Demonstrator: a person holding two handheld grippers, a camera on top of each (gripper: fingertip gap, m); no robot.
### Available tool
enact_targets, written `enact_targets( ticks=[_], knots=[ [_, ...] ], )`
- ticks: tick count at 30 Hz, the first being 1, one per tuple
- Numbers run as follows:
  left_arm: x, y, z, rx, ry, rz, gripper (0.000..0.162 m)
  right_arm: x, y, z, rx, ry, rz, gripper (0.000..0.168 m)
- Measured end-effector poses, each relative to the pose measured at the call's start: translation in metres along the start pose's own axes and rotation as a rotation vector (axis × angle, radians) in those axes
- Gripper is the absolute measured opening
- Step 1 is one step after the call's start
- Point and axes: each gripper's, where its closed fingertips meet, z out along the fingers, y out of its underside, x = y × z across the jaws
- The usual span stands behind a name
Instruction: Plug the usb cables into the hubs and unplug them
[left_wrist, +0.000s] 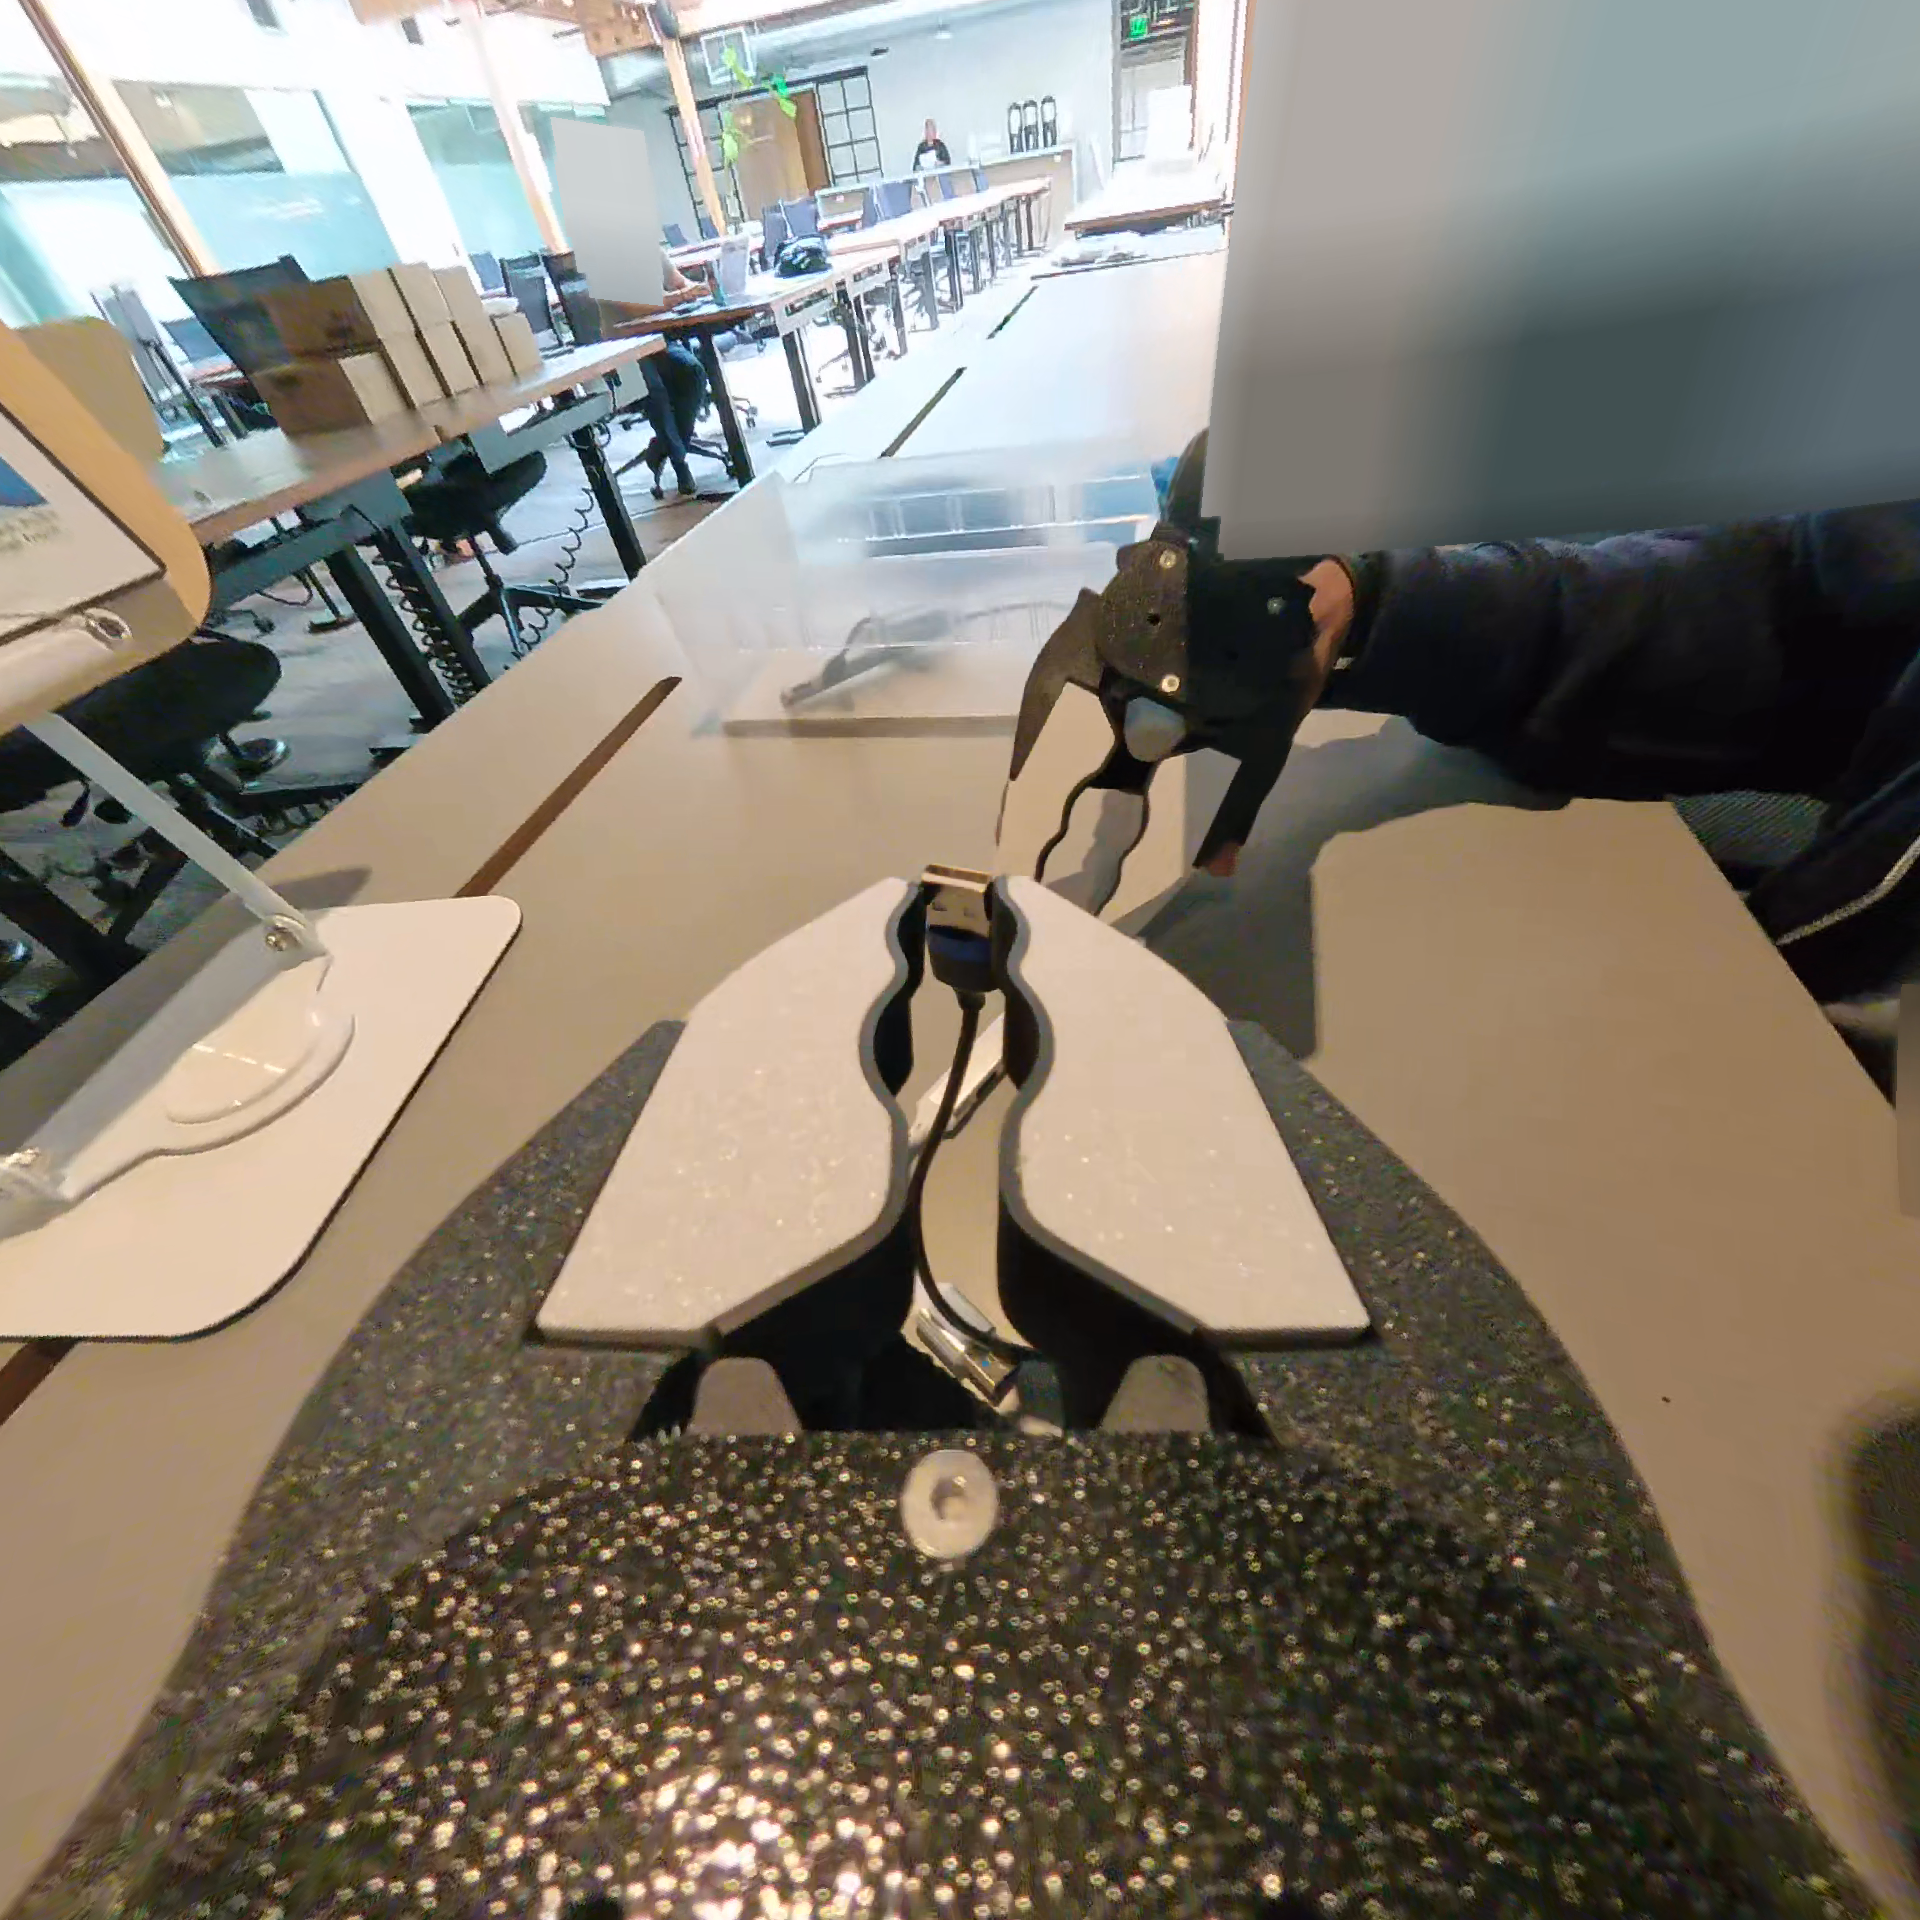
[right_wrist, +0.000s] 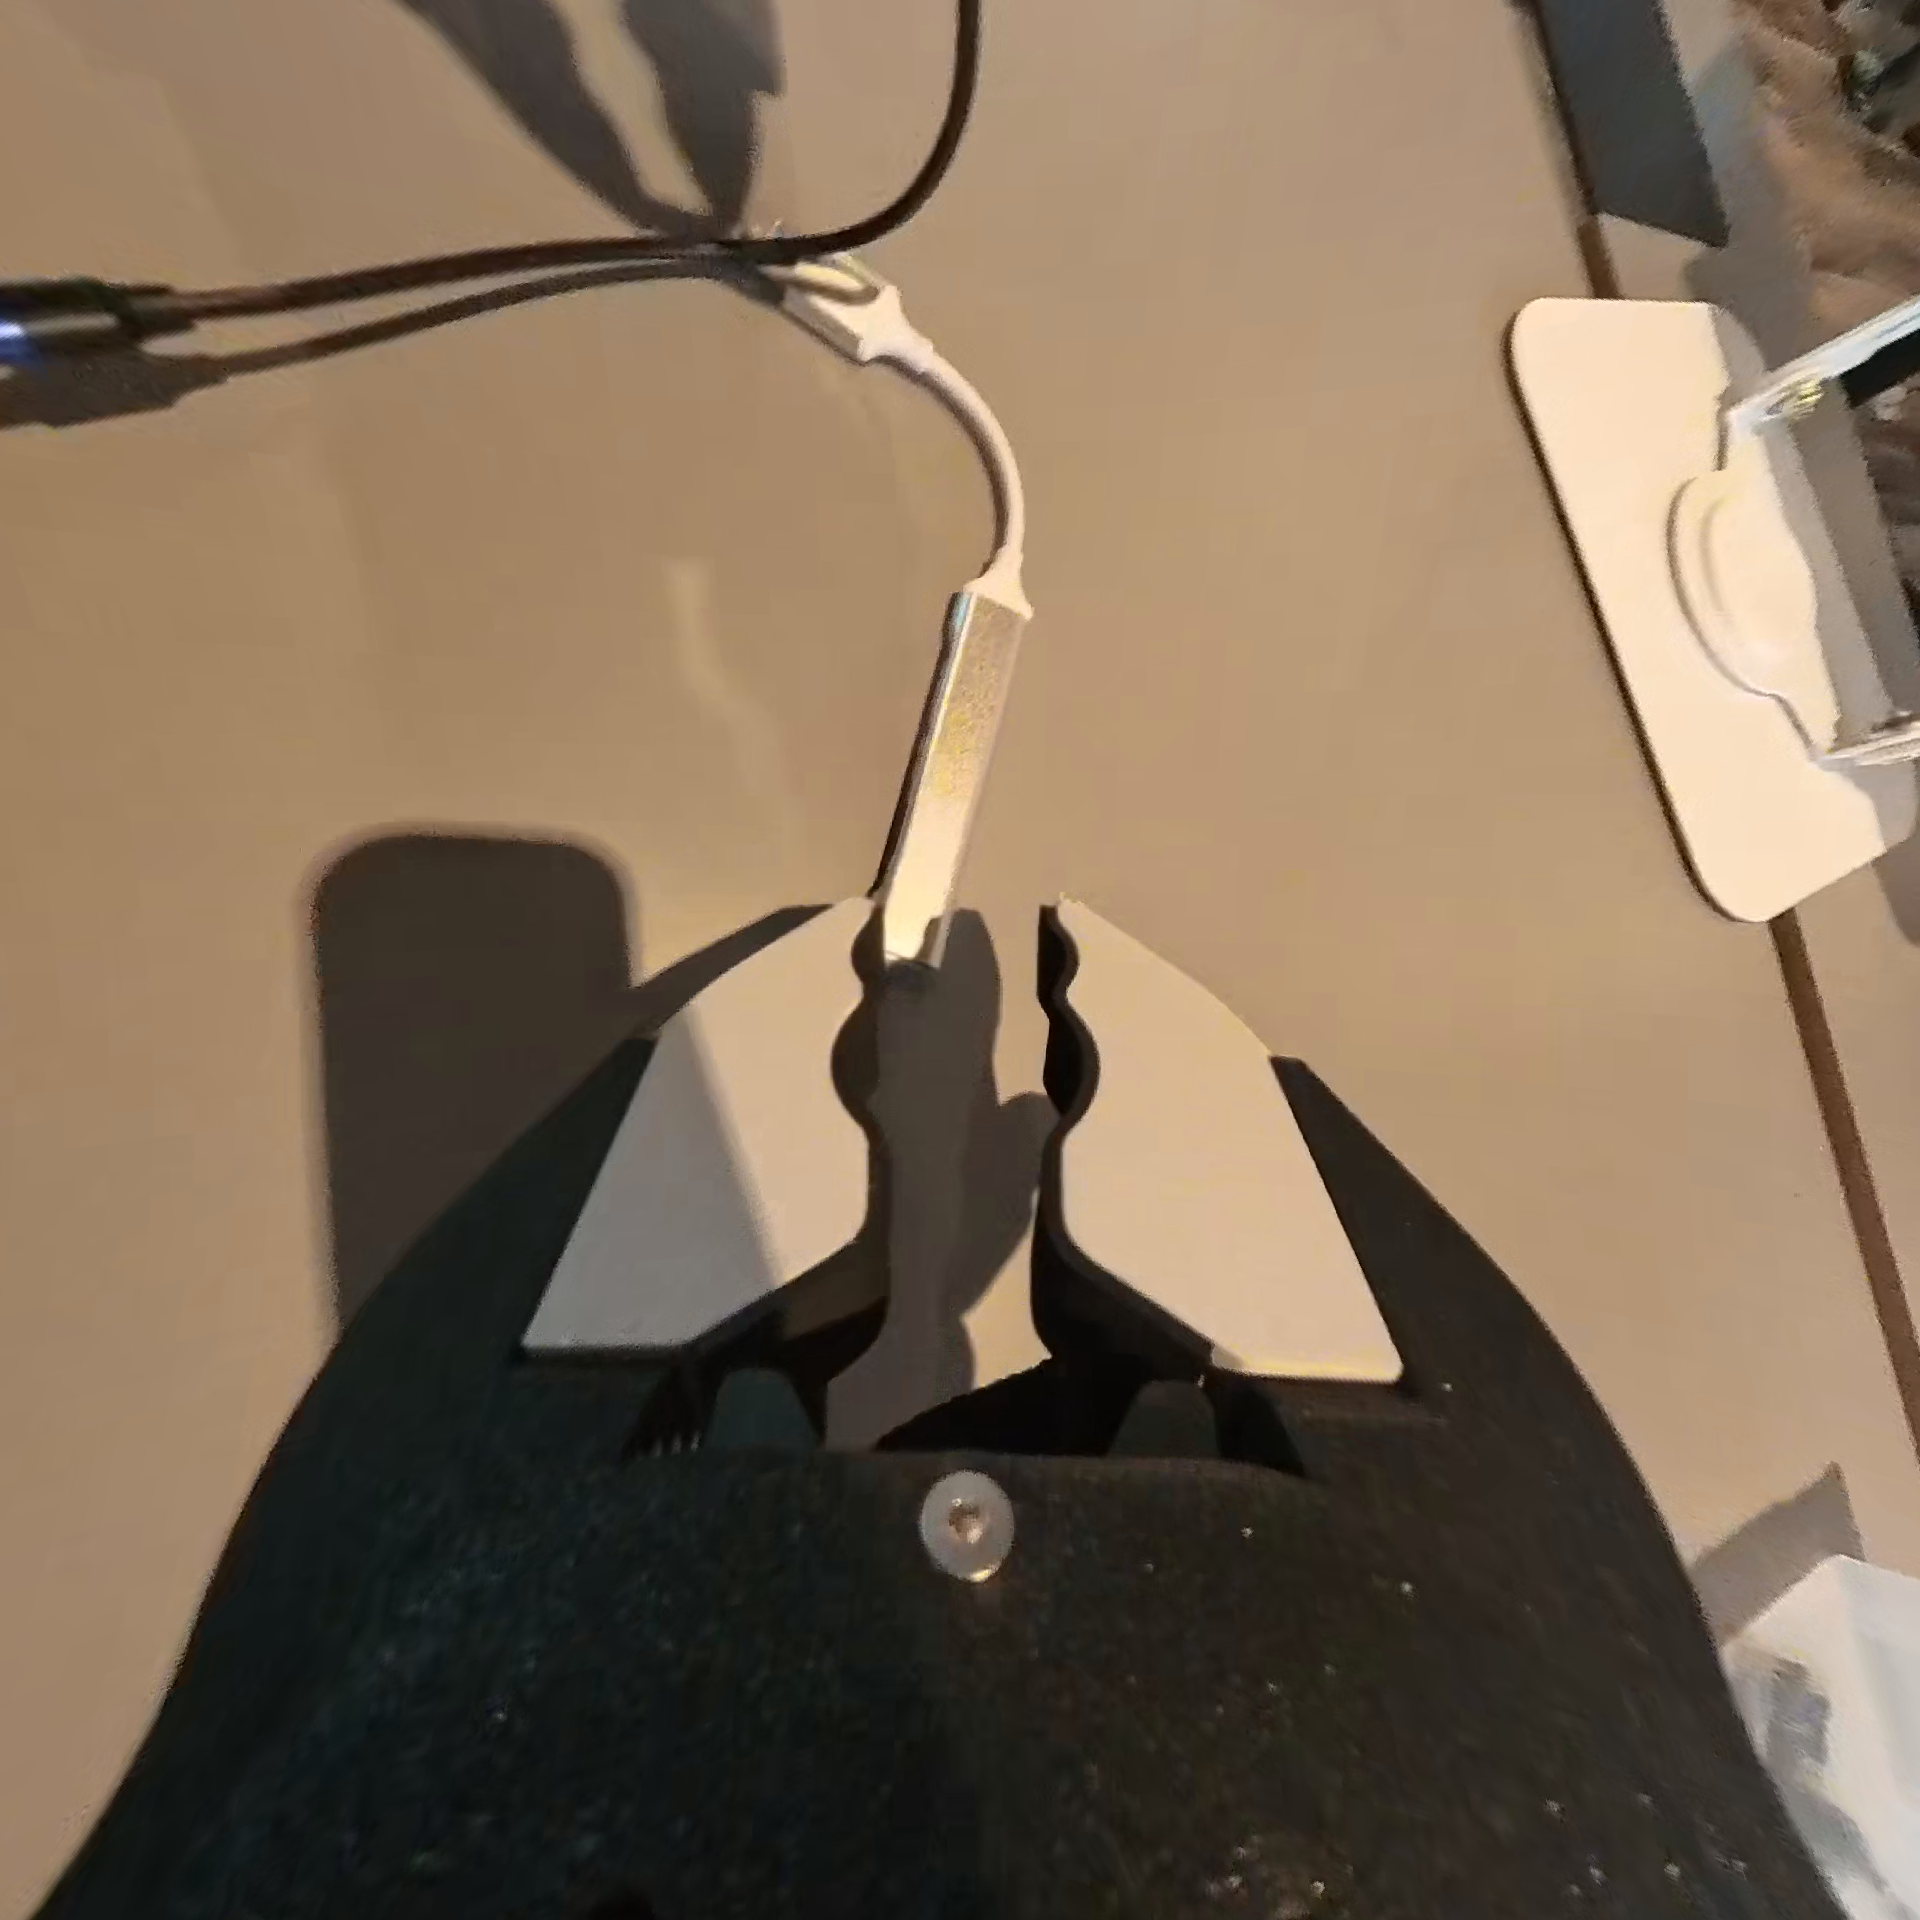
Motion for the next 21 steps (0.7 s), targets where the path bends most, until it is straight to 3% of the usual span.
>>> enact_targets(
  ticks=[12,21],
  knots=[
    [0.002,0.003,0.006,-0.021,-0.026,0.002,0.012,-0.012,0.007,0.016,-0.012,-0.042,0.011,0.022],
    [0.001,-0.010,-0.010,0.001,-0.045,0.017,0.012,-0.009,0.007,0.017,-0.015,-0.061,0.102,0.014]
  ],
)
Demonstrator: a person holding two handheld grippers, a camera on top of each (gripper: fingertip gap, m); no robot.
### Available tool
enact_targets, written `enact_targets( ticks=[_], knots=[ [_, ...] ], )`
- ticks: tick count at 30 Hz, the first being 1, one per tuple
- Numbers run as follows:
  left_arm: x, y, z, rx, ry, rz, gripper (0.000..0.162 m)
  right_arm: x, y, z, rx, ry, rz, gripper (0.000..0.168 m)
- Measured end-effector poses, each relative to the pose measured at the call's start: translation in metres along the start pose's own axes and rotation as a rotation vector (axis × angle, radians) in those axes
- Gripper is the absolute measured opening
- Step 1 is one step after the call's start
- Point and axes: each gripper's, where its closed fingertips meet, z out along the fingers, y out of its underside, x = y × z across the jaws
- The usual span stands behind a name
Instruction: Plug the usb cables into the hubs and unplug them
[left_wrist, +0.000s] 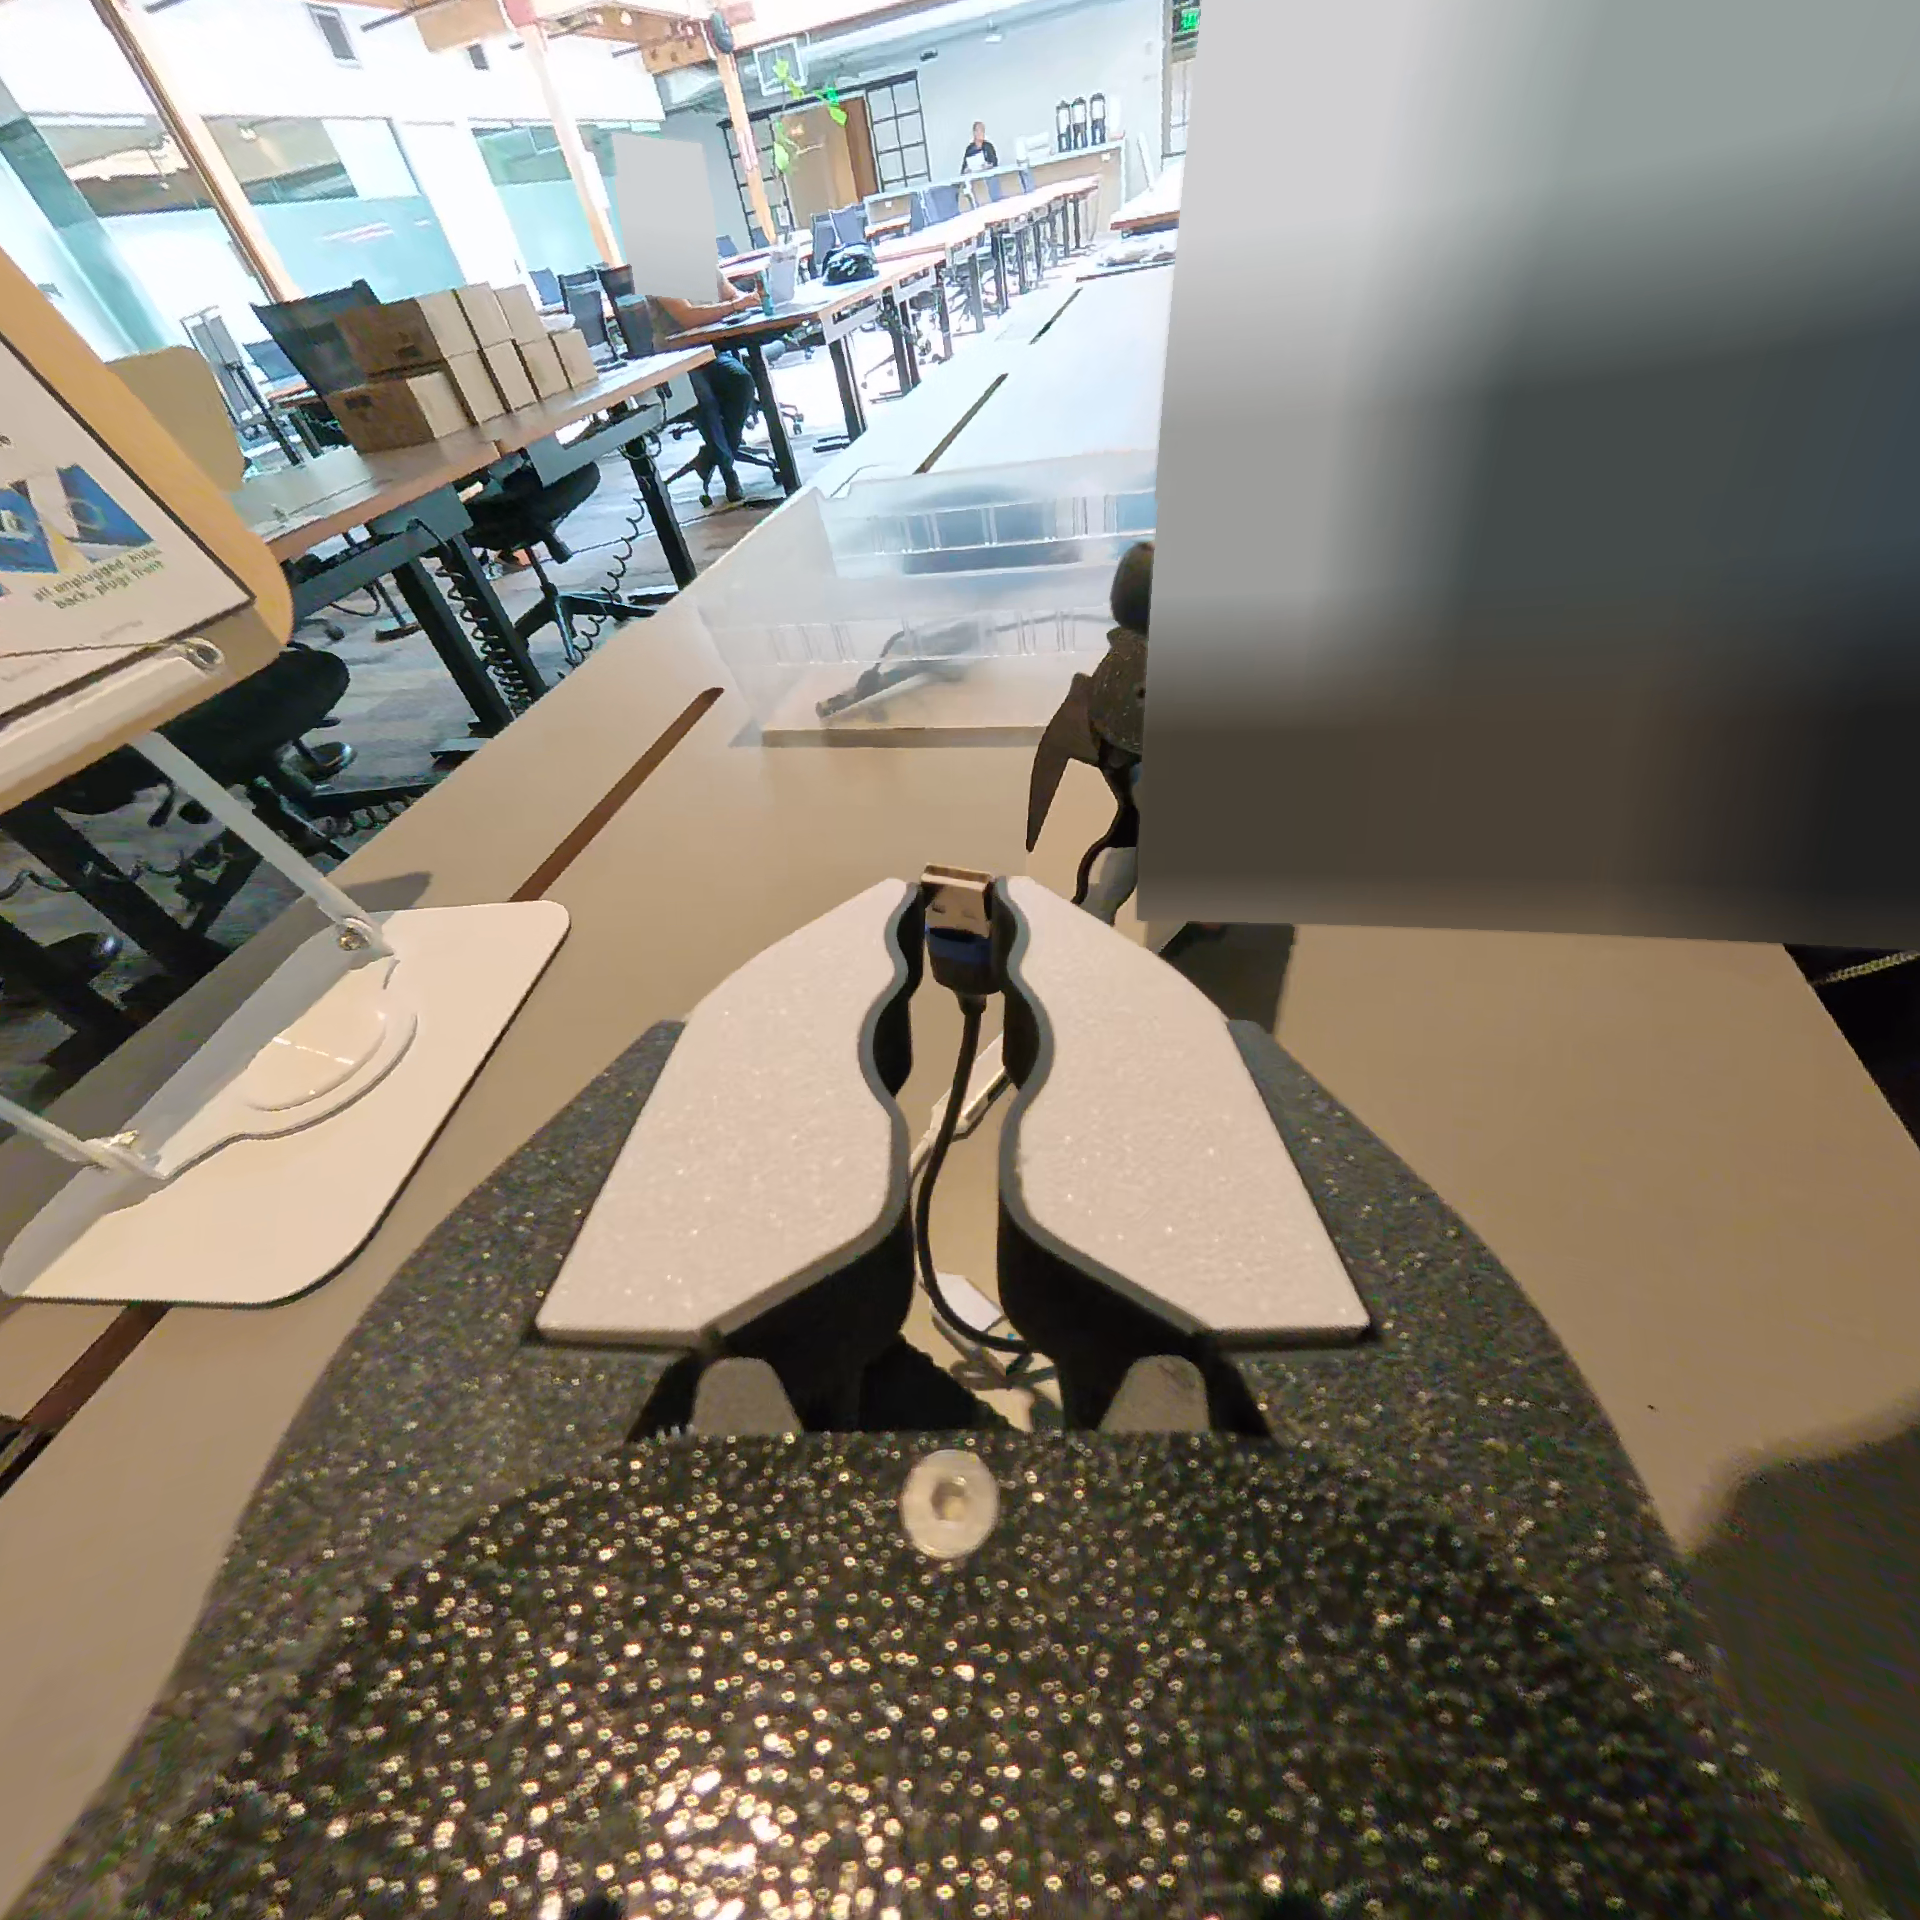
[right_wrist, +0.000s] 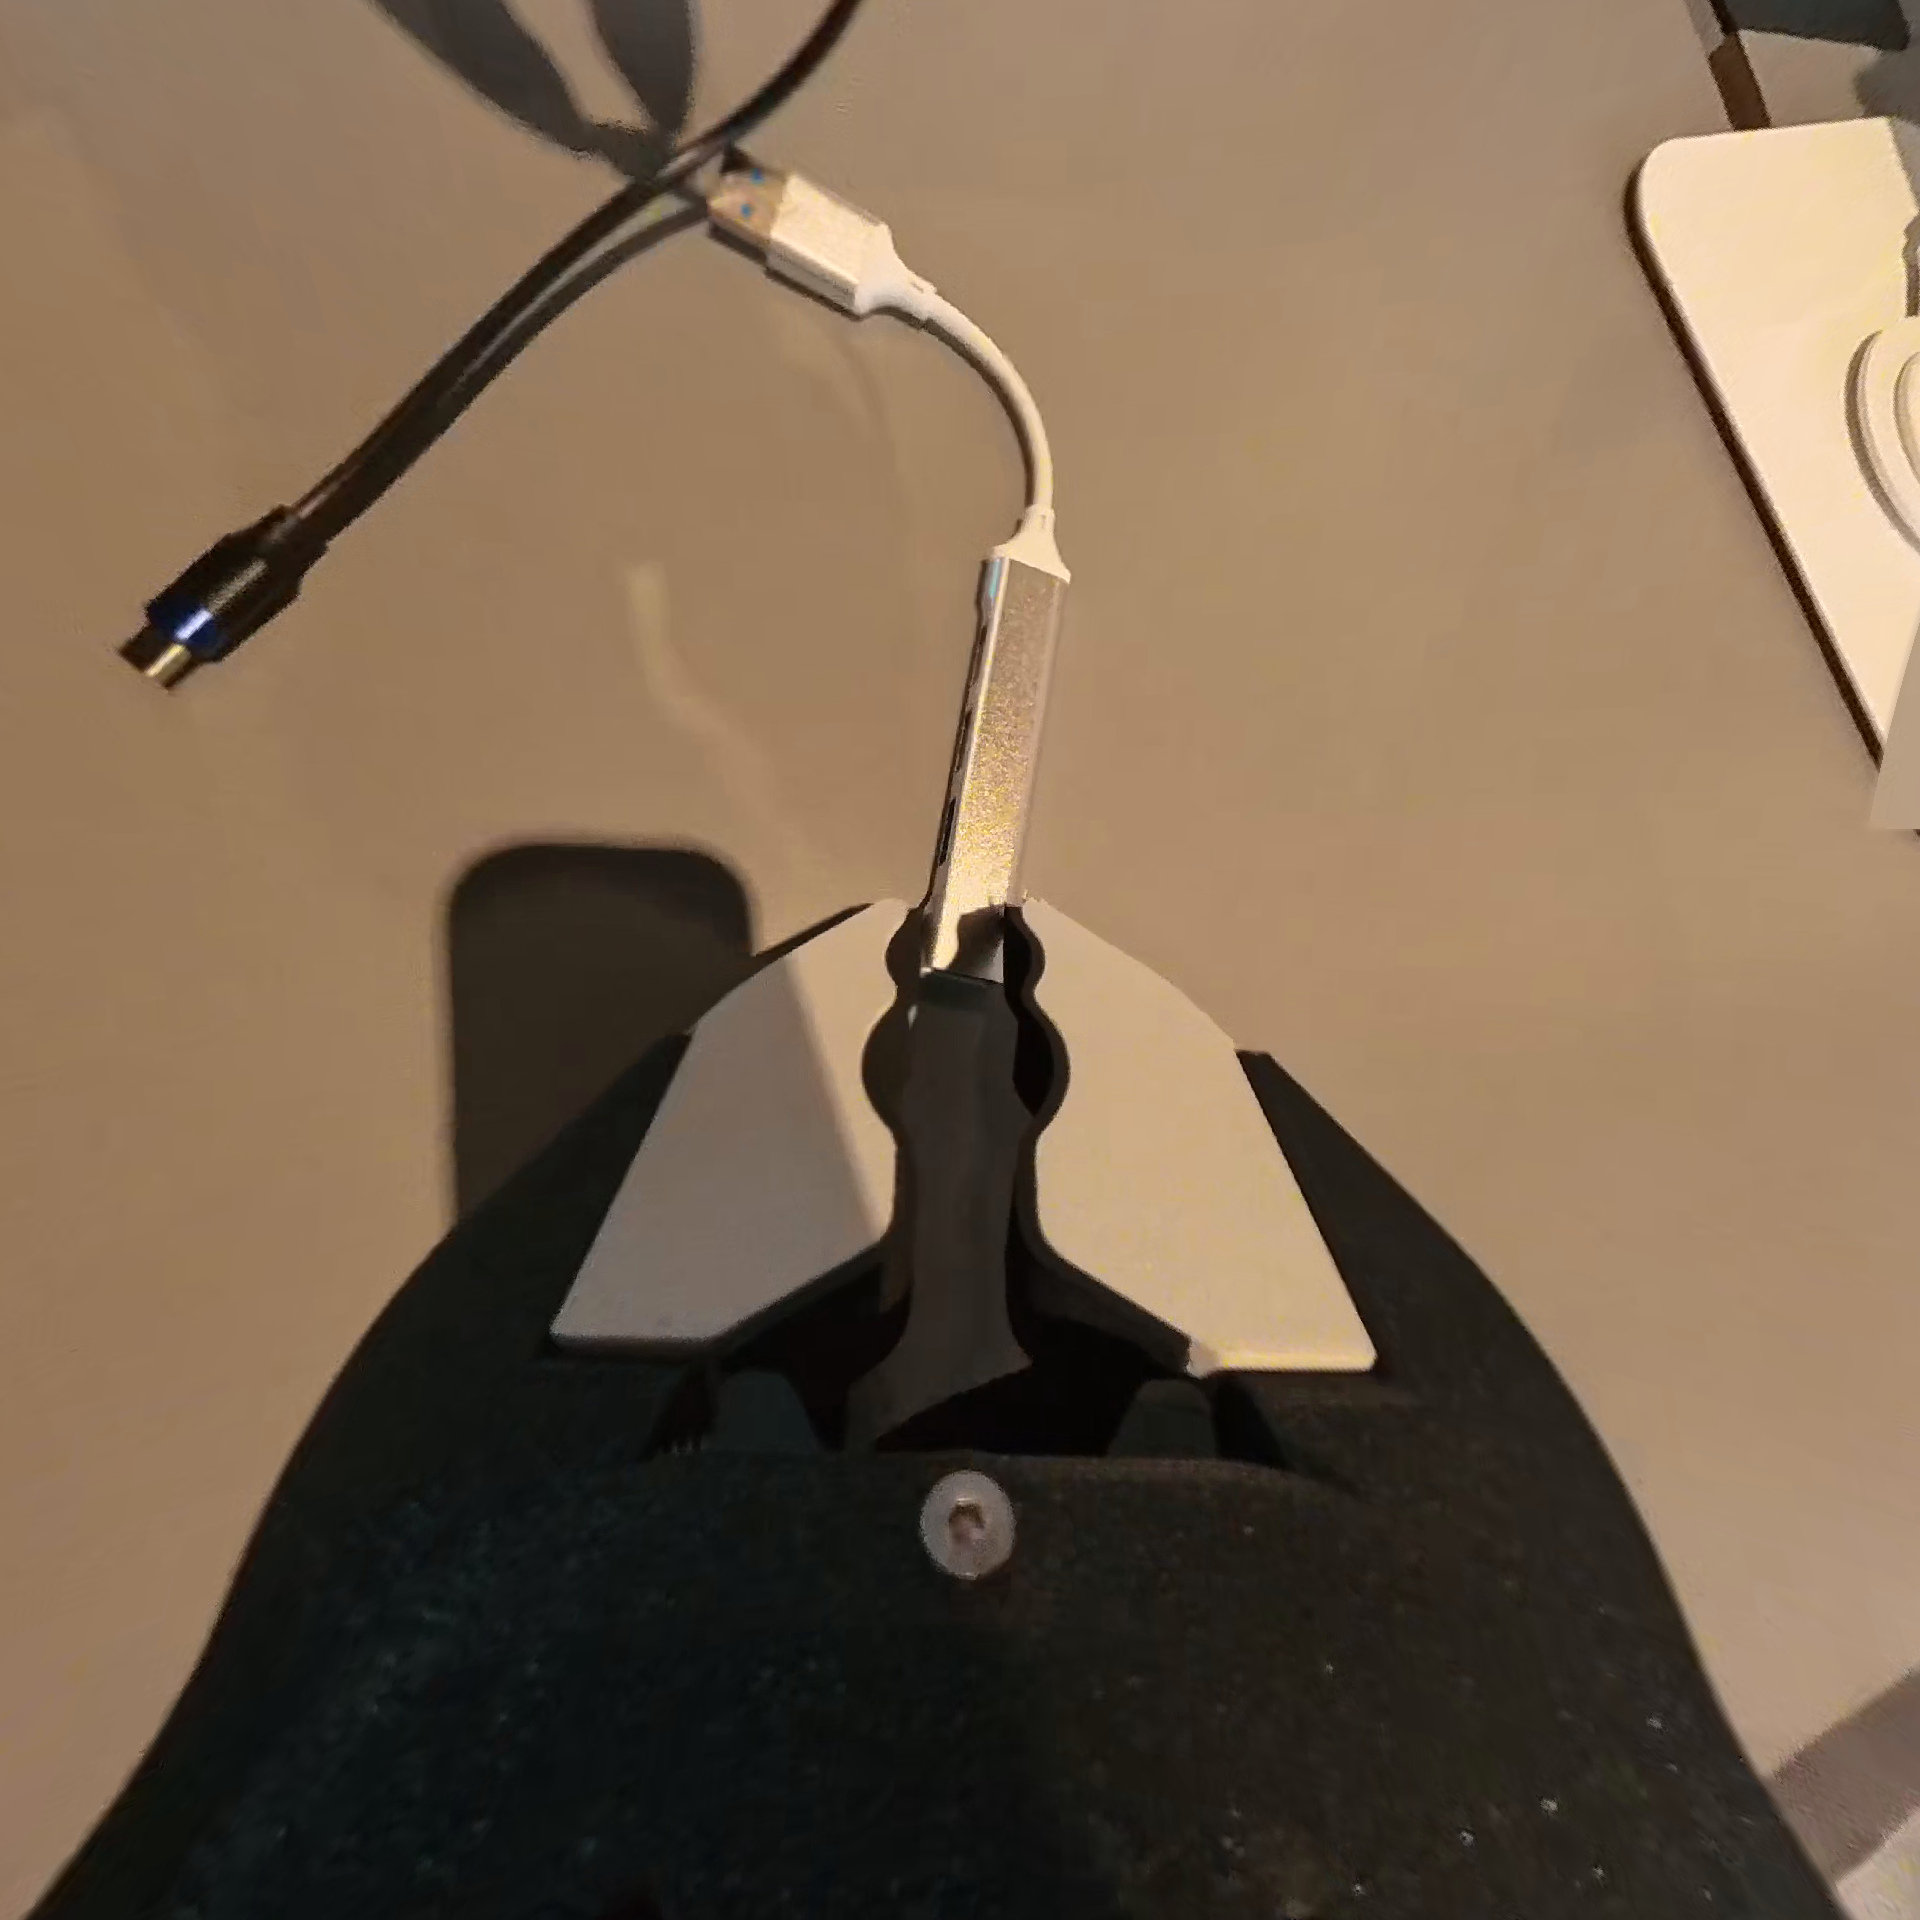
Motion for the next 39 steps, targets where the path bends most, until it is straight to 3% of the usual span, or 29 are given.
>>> enact_targets(
  ticks=[3,4,10,17,28,39],
  knots=[
    [0.003,-0.002,-0.005,-0.001,0.028,-0.023,0.012,0.003,0.001,-0.002,0.015,-0.019,0.062,0.010],
    [0.004,-0.001,-0.006,-0.005,0.041,-0.035,0.012,0.004,-0.001,-0.004,0.031,-0.026,0.088,0.000],
    [0.014,0.008,-0.003,-0.053,0.110,-0.085,0.012,0.010,0.003,-0.005,0.054,-0.049,0.176,0.000],
    [0.030,0.020,0.008,-0.107,0.192,-0.085,0.012,0.013,0.004,-0.005,0.047,-0.010,0.139,0.000],
    [0.069,0.047,0.057,-0.158,0.318,-0.023,0.012,0.016,-0.011,-0.011,0.107,0.063,0.049,0.000],
    [0.064,0.043,0.063,-0.038,0.325,-0.081,0.012,-0.032,-0.060,-0.019,0.375,-0.109,-0.015,0.019]
  ],
)
